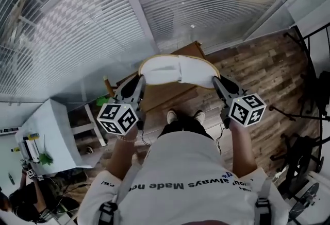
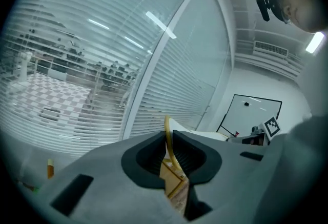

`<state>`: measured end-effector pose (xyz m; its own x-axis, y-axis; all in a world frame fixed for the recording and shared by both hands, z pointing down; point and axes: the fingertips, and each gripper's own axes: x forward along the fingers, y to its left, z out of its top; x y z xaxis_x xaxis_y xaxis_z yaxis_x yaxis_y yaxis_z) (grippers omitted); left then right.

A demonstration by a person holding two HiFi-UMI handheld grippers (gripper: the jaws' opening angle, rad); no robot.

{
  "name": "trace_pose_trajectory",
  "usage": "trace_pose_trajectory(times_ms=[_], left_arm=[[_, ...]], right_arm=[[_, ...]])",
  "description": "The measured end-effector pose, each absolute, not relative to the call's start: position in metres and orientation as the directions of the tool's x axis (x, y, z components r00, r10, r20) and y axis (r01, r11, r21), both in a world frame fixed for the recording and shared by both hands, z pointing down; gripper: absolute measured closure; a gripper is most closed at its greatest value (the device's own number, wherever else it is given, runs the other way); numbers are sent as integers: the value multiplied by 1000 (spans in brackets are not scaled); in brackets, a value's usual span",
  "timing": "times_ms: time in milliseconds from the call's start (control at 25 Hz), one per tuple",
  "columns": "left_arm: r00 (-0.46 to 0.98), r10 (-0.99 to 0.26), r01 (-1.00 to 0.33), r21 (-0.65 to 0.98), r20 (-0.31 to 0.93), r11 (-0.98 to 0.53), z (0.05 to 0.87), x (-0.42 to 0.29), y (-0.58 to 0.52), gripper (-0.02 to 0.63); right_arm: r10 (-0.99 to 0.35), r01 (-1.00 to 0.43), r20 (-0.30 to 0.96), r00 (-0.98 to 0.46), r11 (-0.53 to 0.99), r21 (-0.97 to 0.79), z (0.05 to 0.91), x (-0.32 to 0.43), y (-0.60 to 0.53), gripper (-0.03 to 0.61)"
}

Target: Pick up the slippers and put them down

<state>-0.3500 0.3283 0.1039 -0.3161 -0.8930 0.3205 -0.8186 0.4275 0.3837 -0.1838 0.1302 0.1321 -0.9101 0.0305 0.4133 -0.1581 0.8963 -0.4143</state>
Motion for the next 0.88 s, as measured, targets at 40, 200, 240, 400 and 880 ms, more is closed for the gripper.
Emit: trace_pose_trajectory(times_ms=[40, 200, 240, 400, 880], left_arm=[[-298, -899, -825, 387, 320, 411, 105, -348, 319, 565], [-196, -927, -861, 397, 320, 319, 108, -334, 275, 566], [-167, -933, -870, 398, 319, 292, 108, -328, 262, 566], [-86, -945, -896, 390, 314, 211, 102, -296, 217, 565], [82, -944, -928, 369, 320, 45, 97, -191, 105, 565]], right_arm=[[12, -176, 414, -910, 894, -413, 132, -178, 124, 532], [-90, -274, 418, -904, 873, -405, 131, -145, 98, 532], [-118, -300, 418, -901, 865, -403, 130, -134, 90, 532], [-197, -370, 409, -891, 836, -404, 126, -90, 62, 532], [-342, -502, 398, -851, 753, -426, 130, 40, -5, 532]])
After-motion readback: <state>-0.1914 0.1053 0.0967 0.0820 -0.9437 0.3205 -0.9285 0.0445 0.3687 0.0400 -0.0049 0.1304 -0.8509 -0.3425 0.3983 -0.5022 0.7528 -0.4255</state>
